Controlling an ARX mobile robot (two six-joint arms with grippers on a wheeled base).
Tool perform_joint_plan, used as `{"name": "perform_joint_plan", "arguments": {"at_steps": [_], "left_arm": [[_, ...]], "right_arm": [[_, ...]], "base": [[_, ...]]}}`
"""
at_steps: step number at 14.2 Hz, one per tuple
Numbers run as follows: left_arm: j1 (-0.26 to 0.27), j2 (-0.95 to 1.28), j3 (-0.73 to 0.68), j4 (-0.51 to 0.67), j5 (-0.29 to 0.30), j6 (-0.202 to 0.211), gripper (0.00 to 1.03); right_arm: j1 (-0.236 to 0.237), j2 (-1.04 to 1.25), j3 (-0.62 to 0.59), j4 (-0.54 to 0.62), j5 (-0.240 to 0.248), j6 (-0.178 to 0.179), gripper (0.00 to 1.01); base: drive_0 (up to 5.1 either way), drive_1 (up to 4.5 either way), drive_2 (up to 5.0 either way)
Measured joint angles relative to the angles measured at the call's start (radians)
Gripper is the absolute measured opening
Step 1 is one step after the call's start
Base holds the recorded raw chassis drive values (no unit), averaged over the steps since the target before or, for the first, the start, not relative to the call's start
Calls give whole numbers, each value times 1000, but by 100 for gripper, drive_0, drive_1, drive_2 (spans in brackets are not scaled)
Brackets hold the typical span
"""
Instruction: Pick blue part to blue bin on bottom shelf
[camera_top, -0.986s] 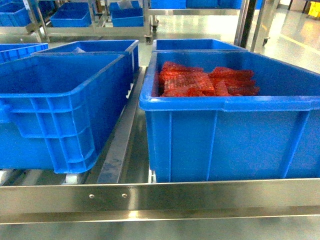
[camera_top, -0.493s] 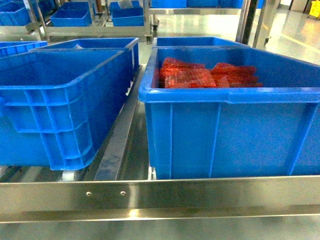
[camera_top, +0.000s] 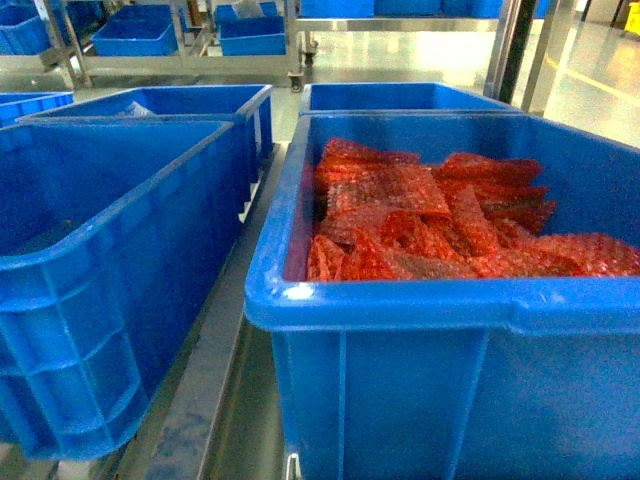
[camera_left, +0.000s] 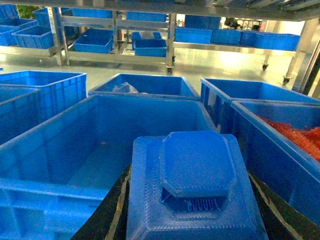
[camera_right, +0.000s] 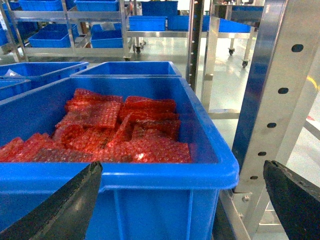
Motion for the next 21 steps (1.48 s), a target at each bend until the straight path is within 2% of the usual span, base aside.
{"name": "perform_joint_plan", "arguments": {"at_steps": [3,21], "left_arm": [[0,1,0,0,0,0,43],[0,5,0,0,1,0,43]], "right_arm": [[0,0,0,0,0,0,98],[0,0,0,-2,0,0,98]], "base": [[-2,357,-360],[0,0,0]]}}
